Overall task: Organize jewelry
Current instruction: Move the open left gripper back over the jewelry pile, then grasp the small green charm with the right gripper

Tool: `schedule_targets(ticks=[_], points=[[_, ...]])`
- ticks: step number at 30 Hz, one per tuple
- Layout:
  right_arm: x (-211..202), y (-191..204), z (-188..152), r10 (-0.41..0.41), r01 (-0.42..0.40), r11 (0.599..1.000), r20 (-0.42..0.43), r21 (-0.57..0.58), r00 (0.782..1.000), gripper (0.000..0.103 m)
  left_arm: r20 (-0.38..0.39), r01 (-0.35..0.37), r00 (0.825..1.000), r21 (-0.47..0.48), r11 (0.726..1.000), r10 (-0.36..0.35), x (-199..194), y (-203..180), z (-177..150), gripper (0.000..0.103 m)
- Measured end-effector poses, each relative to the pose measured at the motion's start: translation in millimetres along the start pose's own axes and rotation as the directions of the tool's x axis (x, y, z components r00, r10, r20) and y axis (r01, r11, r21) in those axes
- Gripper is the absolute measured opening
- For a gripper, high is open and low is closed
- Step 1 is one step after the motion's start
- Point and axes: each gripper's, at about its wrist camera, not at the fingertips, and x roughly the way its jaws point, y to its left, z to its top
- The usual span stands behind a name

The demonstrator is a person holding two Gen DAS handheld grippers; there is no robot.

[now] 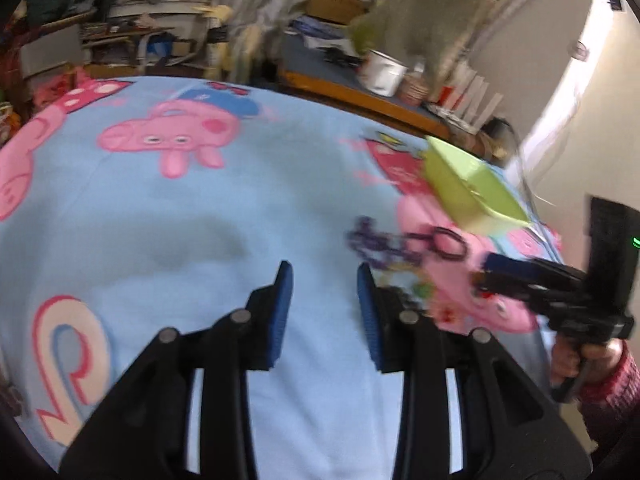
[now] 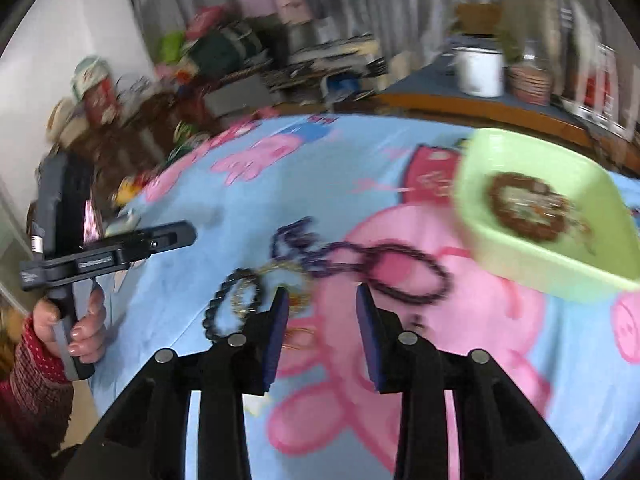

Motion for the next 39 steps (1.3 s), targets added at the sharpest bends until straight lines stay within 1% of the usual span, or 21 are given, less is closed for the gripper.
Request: schedule_targets(ticks=[3,4,6,7,10,12,14,15,17,19,20,21,22,24,26,28,29,31,34,36,39], points=[[16.9,3.3,6.8,0.054,-0.053,0.998,-0.015,0.031,0.998,0.000,-0.051,0.045,0.998,0.057,0.997,-0.042,9.9,-19.2,-7.9,0.032],[22.7,6.5,9.2,0.064,-0.064,0.998,-0.023,0.024,0.998,0.000,-0.067,0.046,0.997,0.078,0.996,-0.041,14.5,-24.4,-10.5,0.032],[35.6,11.9,10.3,0.059,-0.060,0.998,-0.060,-0.002,0.996,0.000,-0.102,-0.021,0.994,0.145,0.989,0.036,30.0,-36.2,-18.2,0.032],[37.4,12.7,7.9,0.049,-0.051,0.998,-0.058,-0.022,0.997,0.000,-0.108,-0.039,0.993,0.159,0.987,0.056,33.8,-38.1,-20.5,0.032],[19.6,5.3,1.6,0.040,-0.040,0.999,-0.040,-0.014,0.998,0.000,-0.099,-0.063,0.992,0.145,0.987,0.078,31.7,-30.5,-19.4,0.031],[-2.4,-6.0,-7.7,0.033,-0.033,0.999,-0.013,0.003,0.999,0.000,-0.082,-0.085,0.992,0.097,0.992,0.093,24.8,-12.9,-17.2,0.031],[-21.9,-16.4,-20.4,0.027,-0.027,1.000,-0.002,0.010,1.000,0.000,-0.076,-0.139,0.987,0.068,0.988,0.144,19.1,1.5,-15.5,0.031],[-26.8,-20.2,-24.2,0.030,-0.030,0.999,0.005,0.016,1.000,0.000,-0.063,-0.137,0.988,0.054,0.989,0.141,13.7,6.1,-13.3,0.031],[-40.7,-35.1,-34.8,0.044,-0.048,0.996,0.048,0.070,0.998,0.000,-0.040,-0.078,0.996,0.046,0.996,0.079,3.6,1.6,-11.3,0.031],[-47.8,-46.9,-40.9,0.042,-0.049,0.993,0.067,0.112,0.997,0.000,-0.025,-0.010,1.000,0.081,0.997,0.012,-1.9,-15.5,-10.2,0.031],[-54.5,-53.7,-46.3,0.032,-0.044,0.990,0.088,0.135,0.996,0.009,-0.022,0.022,1.000,0.124,0.992,-0.020,-3.4,-30.5,-11.4,0.033],[-59.9,-57.4,-49.9,0.022,-0.036,0.990,0.104,0.140,0.994,0.017,-0.020,0.044,0.999,0.170,0.984,-0.041,-3.7,-44.9,-13.4,0.038],[-64.6,-61.2,-53.4,-0.003,-0.013,0.990,0.114,0.139,0.993,0.017,-0.024,0.068,0.998,0.232,0.970,-0.064,-1.0,-64.2,-17.4,0.042],[-64.2,-63.7,-52.3,-0.042,0.030,0.993,0.099,0.118,0.994,0.017,-0.049,0.103,0.995,0.323,0.941,-0.092,9.5,-91.9,-25.0,0.042],[-63.3,-61.6,-53.0,-0.067,0.062,0.996,0.071,0.071,0.995,0.017,-0.068,0.104,0.994,0.397,0.912,-0.083,21.5,-111.0,-33.1,0.042],[-60.2,-55.1,-53.8,-0.081,0.080,0.997,0.054,0.021,0.995,0.017,-0.084,0.081,0.995,0.465,0.882,-0.047,36.6,-127.5,-40.5,0.042],[-56.7,-49.6,-53.4,-0.081,0.081,0.997,0.047,-0.002,0.996,0.016,-0.090,0.073,0.995,0.476,0.877,-0.034,41.2,-129.8,-42.3,0.042],[-49.5,-41.9,-54.9,-0.077,0.079,0.996,0.035,-0.040,0.996,0.014,-0.102,0.053,0.995,0.481,0.875,-0.004,50.9,-129.8,-43.8,0.042],[-36.2,-30.5,-54.8,-0.072,0.073,0.993,0.013,-0.090,0.997,0.000,-0.120,0.054,0.993,0.462,0.885,0.002,56.8,-123.7,-43.1,0.042],[-25.6,-30.9,-53.3,-0.058,0.057,0.995,-0.014,-0.088,0.998,0.000,-0.119,0.053,0.993,0.451,0.891,0.001,57.0,-121.3,-41.8,0.042],[-17.5,-38.1,-49.4,-0.032,0.030,0.998,-0.041,-0.046,0.999,0.000,-0.110,0.020,0.993,0.449,0.893,0.033,58.4,-118.1,-39.5,0.042]])
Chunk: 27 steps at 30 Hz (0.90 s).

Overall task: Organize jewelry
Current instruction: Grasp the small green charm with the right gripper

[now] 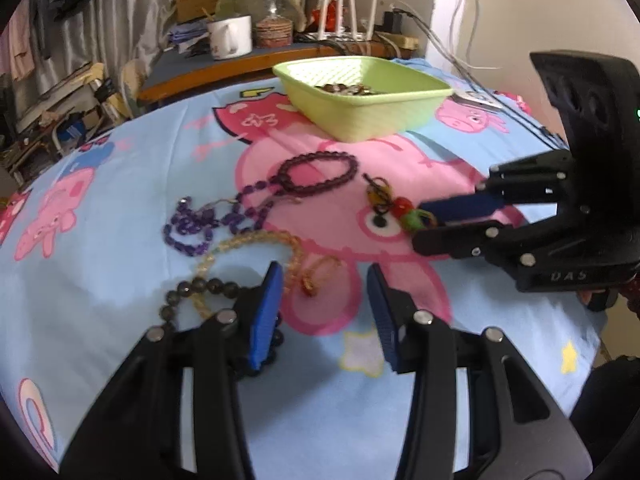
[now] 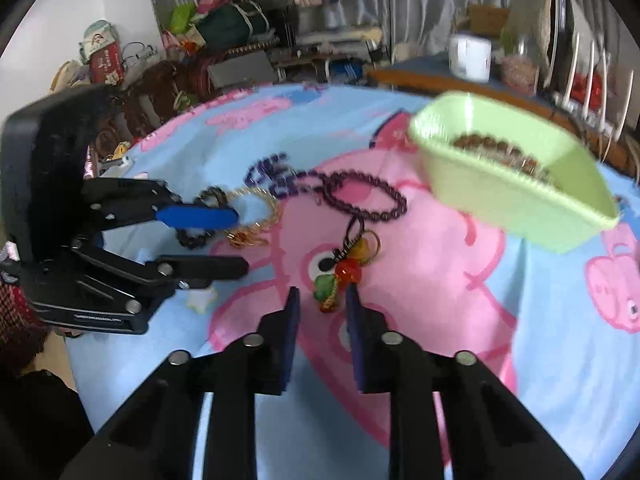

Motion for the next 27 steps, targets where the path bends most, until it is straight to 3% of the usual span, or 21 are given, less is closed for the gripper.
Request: schedule_targets(ticks=[3,7,11,13,15,18,22,27], points=[[-1.7,5.2,-2.3,-0.012,0.012,0.999,-0.007,-0.038,1.000,0.000,-0.004,0.005,1.000,-0.004,1.000,-0.005,3.9,2.5,2.9,0.012],[-15.8,5.2,-13.7,-0.011,0.010,0.999,-0.014,-0.046,1.000,0.000,0.010,0.036,0.999,-0.005,0.999,-0.036,1.1,-0.7,6.0,0.005],[-39.7,4.0,-30.5,-0.022,0.022,0.998,0.005,-0.054,1.000,0.000,0.043,0.074,0.996,0.043,0.996,-0.076,-10.4,-19.3,4.2,0.005],[-45.3,1.0,-38.2,-0.022,0.022,0.999,-0.001,-0.043,1.000,0.000,0.039,0.122,0.991,0.070,0.990,-0.125,-12.9,-28.5,1.2,0.005],[-42.7,-1.8,-44.9,-0.022,0.022,0.999,-0.009,-0.032,1.000,0.000,0.023,0.124,0.992,0.095,0.988,-0.127,-8.8,-36.2,-3.1,0.005],[-42.8,1.3,-51.7,-0.029,0.030,0.998,0.015,-0.049,0.999,0.000,-0.034,0.093,0.995,0.098,0.991,-0.090,2.1,-38.6,-6.3,0.019],[-46.1,7.5,-53.9,-0.029,0.030,0.997,0.013,-0.071,0.999,0.000,-0.003,0.063,0.998,0.088,0.994,-0.063,-8.1,-36.1,-7.3,0.040],[-46.4,9.1,-56.6,-0.037,0.037,0.996,0.005,-0.082,0.999,0.000,-0.010,0.066,0.998,0.092,0.994,-0.066,-13.1,-35.2,-12.7,0.041]])
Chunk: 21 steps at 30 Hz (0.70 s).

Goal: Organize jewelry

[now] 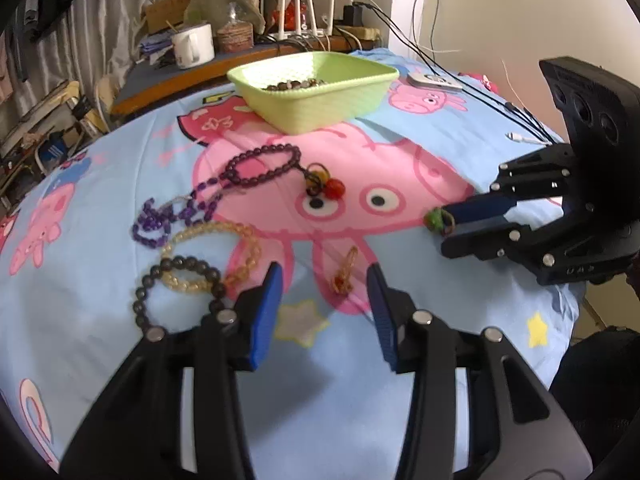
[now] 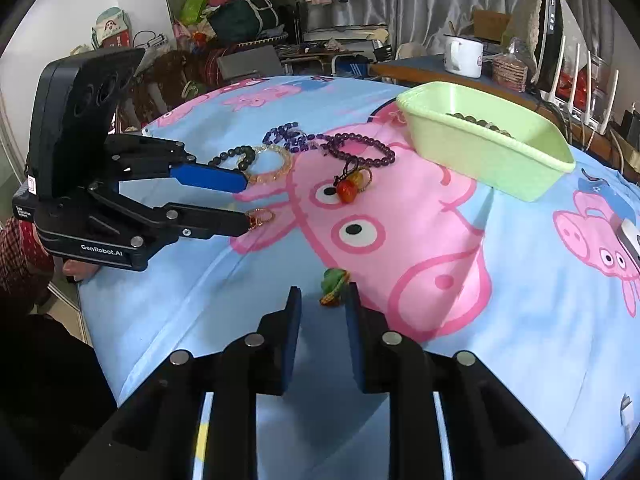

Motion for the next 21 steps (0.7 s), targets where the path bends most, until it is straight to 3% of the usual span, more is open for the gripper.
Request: schedule_targets(ticks=[5,9,13,16,21], points=[[1.3,1.8,2.3,-0.012,0.012,1.000,-0.004,-0.006,1.000,0.000,-0.028,-0.004,1.000,0.019,1.000,0.005,11.4,-6.5,-1.3,0.039],[6.1,-0.6,5.1,-0.001,0.001,1.000,0.008,0.006,1.000,0.000,-0.030,0.020,0.999,0.022,1.000,-0.020,13.5,-7.2,0.8,0.010],[2.1,-13.0,8.8,0.014,-0.015,0.998,0.032,0.056,0.999,0.000,-0.039,0.046,0.998,0.005,0.999,-0.046,13.7,-4.3,7.0,0.008],[-11.3,-28.2,17.9,0.036,-0.044,0.994,0.083,0.100,0.996,0.000,0.000,0.102,0.995,-0.040,0.994,-0.102,8.1,3.4,25.1,0.008],[-34.8,-72.8,41.4,-0.010,-0.040,0.972,0.211,0.231,0.977,0.000,0.093,0.182,0.980,-0.088,0.979,-0.174,4.9,17.6,74.9,0.008]])
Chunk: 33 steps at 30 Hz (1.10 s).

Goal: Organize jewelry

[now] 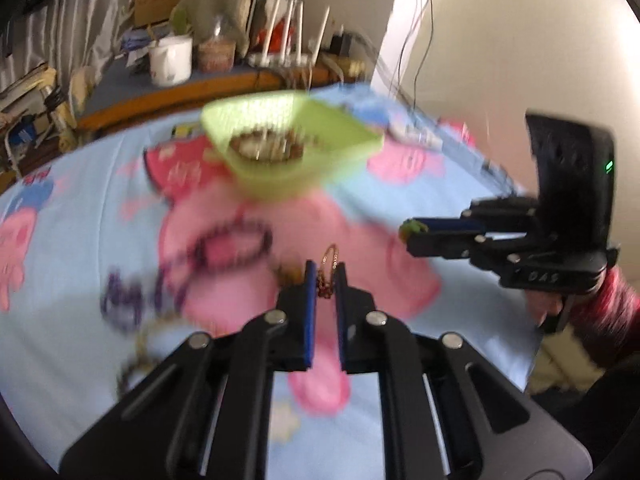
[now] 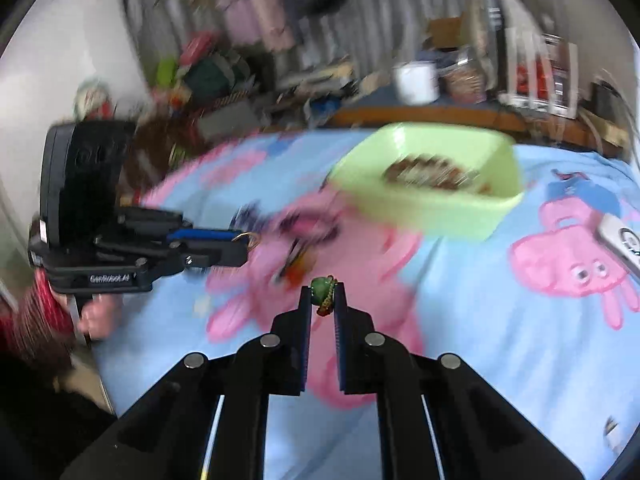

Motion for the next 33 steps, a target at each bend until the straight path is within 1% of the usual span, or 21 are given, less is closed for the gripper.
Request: schedule_targets(ticks=[2,4,7,10,13,14,15,16,17,18,20,21,23,25,26,28,30,33], points=[[-2.0,-19.0,18.3,-0.024,0.022,0.999,0.047,0.047,0.999,0.000,0.025,0.011,1.000,-0.002,1.000,-0.011,7.0,3.5,27.1,0.008],[1.7,-34.2,31.2,-0.049,0.043,0.995,0.064,0.090,0.997,0.000,0.028,0.025,0.999,-0.020,0.999,-0.024,20.5,10.3,54.1,0.008],[11.0,-50.8,44.6,-0.082,0.073,0.991,0.076,0.113,0.994,0.000,0.018,0.034,0.999,-0.049,0.998,-0.034,42.4,20.3,79.9,0.008],[25.6,-64.7,51.5,-0.106,0.099,0.987,0.056,0.126,0.993,0.000,-0.012,0.052,0.999,-0.072,0.996,-0.053,65.1,29.4,91.5,0.008],[37.7,-70.0,51.7,-0.169,0.162,0.981,0.059,0.109,0.984,0.000,-0.060,0.037,0.997,-0.107,0.994,-0.044,87.0,38.5,95.5,0.010],[40.1,-70.0,50.0,-0.175,0.168,0.980,0.060,0.104,0.983,0.000,-0.072,0.041,0.996,-0.117,0.992,-0.050,91.7,41.5,96.6,0.010],[42.3,-70.5,49.5,-0.181,0.173,0.979,0.063,0.105,0.982,0.008,-0.088,0.040,0.995,-0.132,0.990,-0.052,96.6,44.4,96.7,0.014],[42.4,-70.1,48.5,-0.186,0.178,0.978,0.073,0.110,0.980,0.013,-0.098,0.033,0.994,-0.147,0.989,-0.048,98.9,47.4,96.9,0.028],[40.5,-68.4,47.1,-0.189,0.178,0.977,0.086,0.115,0.978,0.017,-0.098,0.030,0.994,-0.157,0.987,-0.045,98.0,50.0,95.3,0.036],[38.7,-68.4,47.3,-0.190,0.178,0.977,0.099,0.118,0.977,0.017,-0.086,0.027,0.995,-0.166,0.986,-0.042,94.7,53.0,94.8,0.040],[27.9,-63.1,44.5,-0.176,0.159,0.980,0.140,0.122,0.974,0.017,-0.040,0.038,0.998,-0.174,0.984,-0.046,77.9,57.4,94.7,0.040],[24.3,-60.6,43.7,-0.174,0.157,0.980,0.148,0.123,0.974,0.017,-0.026,0.040,0.999,-0.183,0.982,-0.046,70.2,60.3,93.8,0.040],[16.2,-53.2,39.1,-0.165,0.146,0.981,0.154,0.126,0.974,0.017,0.008,0.034,0.999,-0.210,0.977,-0.033,49.4,69.2,91.5,0.040],[10.9,-43.8,29.7,-0.134,0.116,0.985,0.143,0.127,0.981,0.017,0.043,0.020,0.999,-0.235,0.972,-0.010,27.8,78.1,86.0,0.040],[11.6,-38.4,24.3,-0.113,0.097,0.987,0.127,0.125,0.986,0.017,0.062,0.011,0.998,-0.252,0.968,0.005,13.5,84.0,77.6,0.040],[18.3,-27.9,15.7,-0.068,0.058,0.992,0.080,0.114,0.994,0.013,0.085,-0.004,0.996,-0.283,0.959,0.029,-9.1,93.7,57.7,0.040],[34.6,-15.4,7.7,-0.015,0.015,0.995,-0.001,0.097,1.000,0.001,0.090,-0.014,0.995,-0.316,0.949,0.044,-23.6,100.4,37.2,0.040],[61.7,3.9,3.0,0.026,-0.021,0.999,-0.103,0.047,0.994,0.000,0.069,-0.024,0.996,-0.345,0.938,0.050,-34.7,103.6,6.6,0.040]])
